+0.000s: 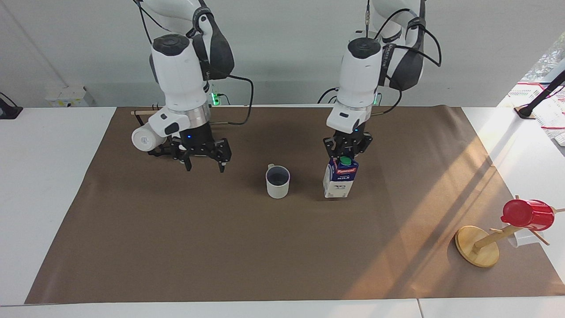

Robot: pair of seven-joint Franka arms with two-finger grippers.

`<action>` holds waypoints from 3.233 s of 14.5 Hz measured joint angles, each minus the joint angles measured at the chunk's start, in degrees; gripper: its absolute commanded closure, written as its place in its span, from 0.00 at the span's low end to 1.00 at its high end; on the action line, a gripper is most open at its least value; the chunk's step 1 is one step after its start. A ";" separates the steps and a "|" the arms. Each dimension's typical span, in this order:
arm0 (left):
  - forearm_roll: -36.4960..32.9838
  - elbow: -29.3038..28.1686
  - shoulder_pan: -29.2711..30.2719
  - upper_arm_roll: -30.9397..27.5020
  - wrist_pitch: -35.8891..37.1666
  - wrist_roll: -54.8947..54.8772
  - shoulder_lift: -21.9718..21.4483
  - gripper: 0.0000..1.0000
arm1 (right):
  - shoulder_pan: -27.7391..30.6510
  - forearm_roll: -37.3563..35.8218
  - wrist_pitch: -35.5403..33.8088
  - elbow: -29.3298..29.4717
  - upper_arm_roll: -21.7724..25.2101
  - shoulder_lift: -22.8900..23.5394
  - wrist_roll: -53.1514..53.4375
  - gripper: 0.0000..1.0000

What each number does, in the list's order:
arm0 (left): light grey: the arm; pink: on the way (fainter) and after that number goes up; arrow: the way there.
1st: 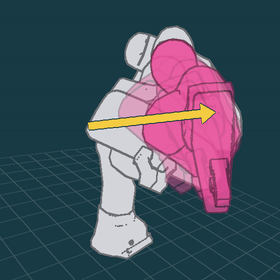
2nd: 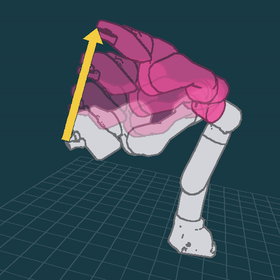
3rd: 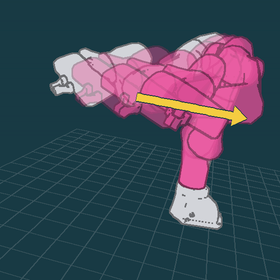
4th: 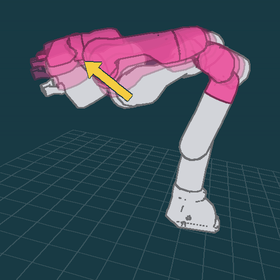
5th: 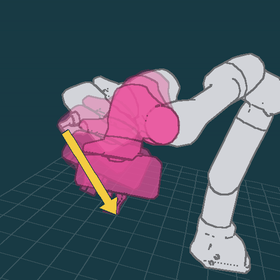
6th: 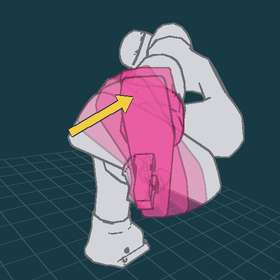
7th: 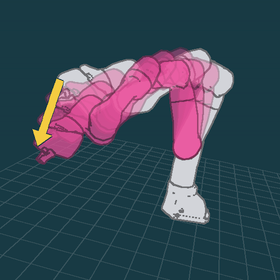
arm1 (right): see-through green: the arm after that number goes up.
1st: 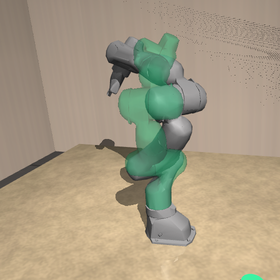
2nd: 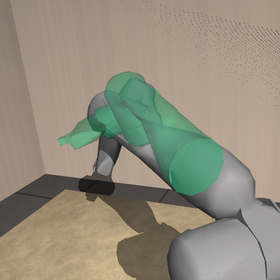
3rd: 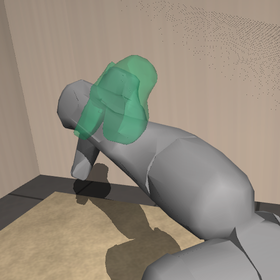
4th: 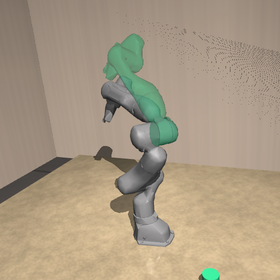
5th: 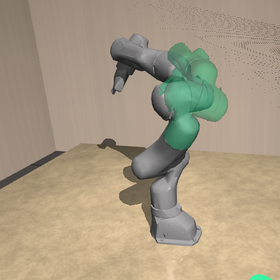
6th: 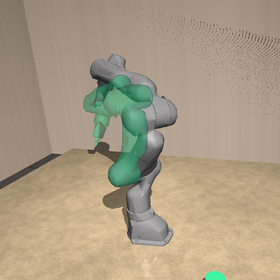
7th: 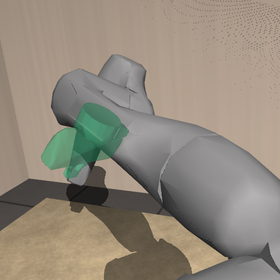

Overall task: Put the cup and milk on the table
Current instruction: 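Set the mug down mid-table and open the right gripper, then carry the milk carton with the left gripper beside the mug while the right gripper retracts, then release the carton and withdraw the left gripper toward its rest spot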

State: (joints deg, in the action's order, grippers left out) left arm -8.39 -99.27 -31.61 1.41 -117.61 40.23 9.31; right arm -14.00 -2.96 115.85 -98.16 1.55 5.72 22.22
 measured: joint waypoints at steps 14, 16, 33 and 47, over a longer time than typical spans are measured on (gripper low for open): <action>-0.38 1.40 -5.87 -0.10 -0.06 7.08 3.88 1.00 | 13.84 0.23 -31.53 12.37 -0.33 -6.94 -13.06 0.00; -0.38 1.18 -5.87 -0.10 -0.60 7.08 4.00 1.00 | 13.87 0.24 -31.54 12.73 -0.32 -5.97 -13.06 0.00; -0.42 1.43 -3.18 -0.96 4.21 6.62 -3.45 0.00 | 13.59 1.86 -34.75 14.01 -0.39 -5.09 -14.32 0.00; 6.78 1.49 22.62 -1.96 20.27 -27.87 -12.39 0.00 | 13.59 1.87 -34.75 13.79 -0.42 -5.09 -14.32 0.00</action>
State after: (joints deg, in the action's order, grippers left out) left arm -1.61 -97.78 -8.99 -0.55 -97.34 12.36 -3.08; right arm -0.41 -1.09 81.10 -84.37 1.13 0.63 7.90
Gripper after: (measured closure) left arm 0.000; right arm 0.000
